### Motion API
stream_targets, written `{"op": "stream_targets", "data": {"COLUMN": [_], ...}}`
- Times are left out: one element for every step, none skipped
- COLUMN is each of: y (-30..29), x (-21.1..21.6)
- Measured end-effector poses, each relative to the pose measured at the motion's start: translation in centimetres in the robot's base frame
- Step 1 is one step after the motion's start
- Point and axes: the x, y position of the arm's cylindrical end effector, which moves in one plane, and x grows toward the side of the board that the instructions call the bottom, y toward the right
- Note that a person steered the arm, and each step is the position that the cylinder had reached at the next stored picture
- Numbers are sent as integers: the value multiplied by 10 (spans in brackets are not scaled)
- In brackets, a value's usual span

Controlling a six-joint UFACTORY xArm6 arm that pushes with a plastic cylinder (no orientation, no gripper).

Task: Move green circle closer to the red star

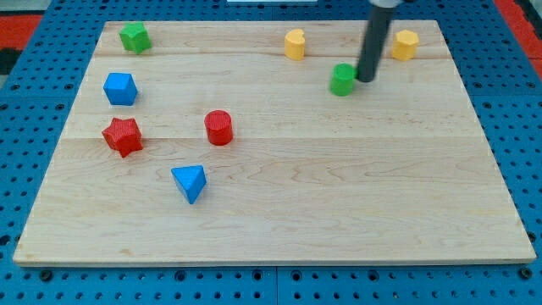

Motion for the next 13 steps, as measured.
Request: {"op": "stream_targets", "data": {"y": [-77,-149,-181,-200,-210,-199,-184,-180,-207,-243,-275,-275,-272], "x": [7,20,38,40,42,42,49,65,84,83,92,98,117]}}
